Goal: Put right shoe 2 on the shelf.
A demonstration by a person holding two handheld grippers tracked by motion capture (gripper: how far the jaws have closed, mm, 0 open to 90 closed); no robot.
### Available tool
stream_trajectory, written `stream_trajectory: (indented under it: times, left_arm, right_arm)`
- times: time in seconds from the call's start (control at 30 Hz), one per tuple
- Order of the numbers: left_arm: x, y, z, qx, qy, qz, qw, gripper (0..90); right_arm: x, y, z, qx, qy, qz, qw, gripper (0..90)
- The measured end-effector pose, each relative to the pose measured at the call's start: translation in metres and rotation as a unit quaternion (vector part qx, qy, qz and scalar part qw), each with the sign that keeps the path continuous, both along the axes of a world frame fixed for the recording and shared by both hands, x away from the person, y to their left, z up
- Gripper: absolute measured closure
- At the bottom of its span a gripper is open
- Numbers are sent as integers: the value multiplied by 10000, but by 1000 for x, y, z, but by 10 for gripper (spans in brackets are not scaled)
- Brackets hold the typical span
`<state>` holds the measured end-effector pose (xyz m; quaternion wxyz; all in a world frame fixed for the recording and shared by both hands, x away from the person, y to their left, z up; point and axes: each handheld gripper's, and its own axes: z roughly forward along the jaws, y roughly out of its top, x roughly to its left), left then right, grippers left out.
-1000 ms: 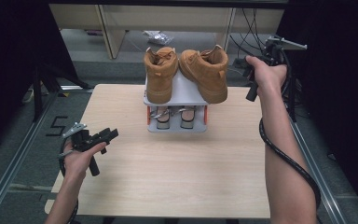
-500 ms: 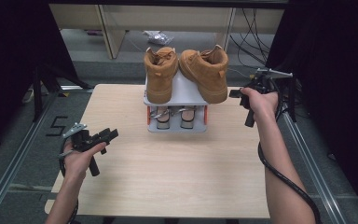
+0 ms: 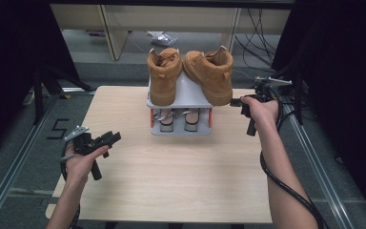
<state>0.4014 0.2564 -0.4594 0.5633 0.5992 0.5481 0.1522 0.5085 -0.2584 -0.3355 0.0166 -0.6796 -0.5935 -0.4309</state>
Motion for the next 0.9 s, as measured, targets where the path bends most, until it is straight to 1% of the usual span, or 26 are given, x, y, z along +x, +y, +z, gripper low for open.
stream_trajectory:
  times: [0.03, 0.07, 0.1, 0.13, 0.17, 0.2, 0.27, 0.3, 0.33, 0.37, 0.4, 0.43, 0.47, 0.5, 0.53, 0.57, 0.6, 0.63, 0.67, 0.7, 0.73, 0.77, 0.8, 0.83, 0.87, 0.9]
  left_arm:
    - [0, 0, 0, 5, -9, -13, 10000, 542]
    - [0, -1, 0, 3, -13, -15, 10000, 542]
    - [0, -1, 0, 11, -11, -23, 10000, 542]
    - [0, -1, 0, 9, 0, -15, 10000, 542]
    - [0, -1, 0, 19, 0, -18, 10000, 542]
    - [0, -1, 0, 11, 3, -17, 10000, 542]
    - [0, -2, -1, 3, 5, -19, 10000, 542]
    - [1, -2, -1, 4, 4, -34, 10000, 542]
    - [1, -2, -1, 13, 13, -35, 10000, 542]
    - [1, -2, -2, 25, 22, -34, 10000, 542]
    - [1, -3, -2, 25, 22, -46, 10000, 542]
    - [1, -3, -2, 19, 26, -59, 10000, 542]
    - [1, -3, -2, 10, 24, -58, 10000, 542]
    - [1, -4, -3, 3, 30, -59, 10000, 542]
    - [1, -4, -3, 2, 31, -59, 10000, 542]
    - [1, -4, -2, 7, 29, -64, 10000, 542]
    - [1, -3, -2, 18, 33, -66, 10000, 542]
    - [1, -3, -2, 19, 22, -63, 10000, 542]
    - [1, -3, -2, 20, 18, -56, 10000, 542]
    - [1, -3, -2, 16, 21, -46, 10000, 542]
    - [1, -3, -2, 11, 29, -53, 10000, 542]
    - [1, -3, -3, 6, 39, -64, 10000, 542]
    - [1, -3, -3, 2, 41, -64, 10000, 542]
    - [1, -3, -3, 1, 39, -70, 10000, 542]
    - [1, -3, -2, 2, 36, -70, 10000, 543]
    - [1, -3, -2, 11, 28, -60, 10000, 543]
  right_arm:
    - [-1, 2, 1, 130, 99, -90, 9998, 900]
    - [-1, 2, 1, 9, 56, -84, 9999, 900]
    - [0, 3, 0, 26, -5, -115, 9999, 900]
    - [0, 2, 1, 39, 29, -66, 10000, 900]
    - [-1, 4, 3, -29, 143, -138, 9998, 900]
    - [-1, 4, 3, -52, 81, -145, 9998, 900]
    - [-1, 5, 2, -31, 51, -161, 9999, 900]
    - [-2, 5, 2, 12, -21, -154, 9999, 900]
    - [-2, 4, 1, 3, -49, -144, 9999, 900]
    - [-2, 5, 2, -65, 56, -175, 9998, 900]
    - [-3, 5, 3, -1, 105, -182, 9998, 900]
    - [-3, 5, 3, -7, 104, -181, 9998, 900]
    - [-2, 5, 2, 36, 42, -154, 9999, 900]
    - [-2, 7, 2, 162, 11, -171, 9997, 900]
    - [-2, 9, 3, 217, -10, -124, 9997, 900]
    - [-1, 10, 4, 91, -35, -99, 9999, 900]
    - [-1, 12, 7, -81, 45, -174, 9998, 900]
    - [-1, 13, 7, 84, 60, -195, 9998, 900]
    - [-1, 12, 6, 30, -74, -114, 9999, 900]
    - [-1, 13, 6, 99, -54, -93, 9999, 900]
    - [-1, 14, 6, -52, -77, -102, 9999, 900]
    - [-1, 17, 6, 129, -18, -89, 9999, 900]
    - [0, 18, 5, 105, -69, 2, 9999, 900]
    - [0, 20, 6, 183, -18, 16, 9998, 900]
    - [1, 24, 6, 182, -55, 44, 9998, 900]
    - [2, 26, 6, 128, -77, 60, 9999, 900]
